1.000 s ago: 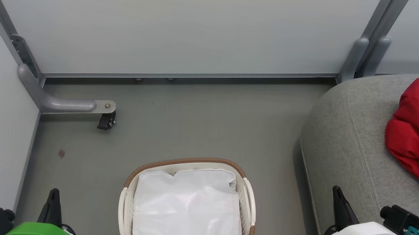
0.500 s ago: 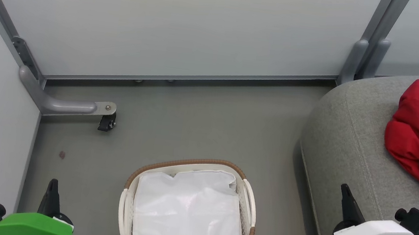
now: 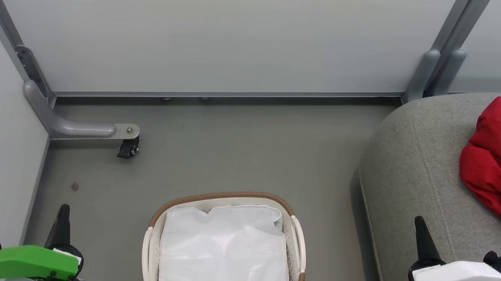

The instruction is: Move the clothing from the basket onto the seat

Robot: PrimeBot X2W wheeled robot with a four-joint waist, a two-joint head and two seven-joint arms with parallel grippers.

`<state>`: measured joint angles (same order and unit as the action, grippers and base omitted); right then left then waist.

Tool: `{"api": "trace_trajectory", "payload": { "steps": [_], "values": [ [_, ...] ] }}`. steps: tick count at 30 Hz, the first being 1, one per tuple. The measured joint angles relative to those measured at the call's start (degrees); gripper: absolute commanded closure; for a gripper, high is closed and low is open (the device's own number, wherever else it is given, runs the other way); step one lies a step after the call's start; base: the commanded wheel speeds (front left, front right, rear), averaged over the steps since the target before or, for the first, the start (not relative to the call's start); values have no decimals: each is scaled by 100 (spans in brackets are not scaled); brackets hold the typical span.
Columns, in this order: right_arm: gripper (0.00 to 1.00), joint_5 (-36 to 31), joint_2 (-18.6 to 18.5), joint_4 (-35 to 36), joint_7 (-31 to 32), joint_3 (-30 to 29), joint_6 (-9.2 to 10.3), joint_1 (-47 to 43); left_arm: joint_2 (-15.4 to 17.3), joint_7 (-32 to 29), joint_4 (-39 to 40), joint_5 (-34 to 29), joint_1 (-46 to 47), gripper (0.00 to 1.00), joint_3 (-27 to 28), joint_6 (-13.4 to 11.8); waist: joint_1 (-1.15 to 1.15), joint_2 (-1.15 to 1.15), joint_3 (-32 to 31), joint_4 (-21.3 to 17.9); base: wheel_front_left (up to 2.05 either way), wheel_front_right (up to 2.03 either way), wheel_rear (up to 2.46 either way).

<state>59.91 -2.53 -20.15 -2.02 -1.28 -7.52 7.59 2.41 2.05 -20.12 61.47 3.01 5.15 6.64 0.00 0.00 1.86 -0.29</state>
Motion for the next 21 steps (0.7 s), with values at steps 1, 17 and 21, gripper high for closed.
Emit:
{"api": "trace_trajectory", "payload": {
  "steps": [1,17,21],
  "values": [
    [100,74,0,13,10,-9,0,-1,1,-21,13,65,6,100,4,2,0,0,-3,1,0,0,0],
    [100,977,-3,187,259,-160,0,-29,5,-258,181,947,81,100,35,24,0,0,-42,7,0,0,0],
    [100,1194,-4,229,313,-192,0,-40,7,-323,226,1131,111,100,42,36,0,0,-52,9,0,0,0]
  ]
}}
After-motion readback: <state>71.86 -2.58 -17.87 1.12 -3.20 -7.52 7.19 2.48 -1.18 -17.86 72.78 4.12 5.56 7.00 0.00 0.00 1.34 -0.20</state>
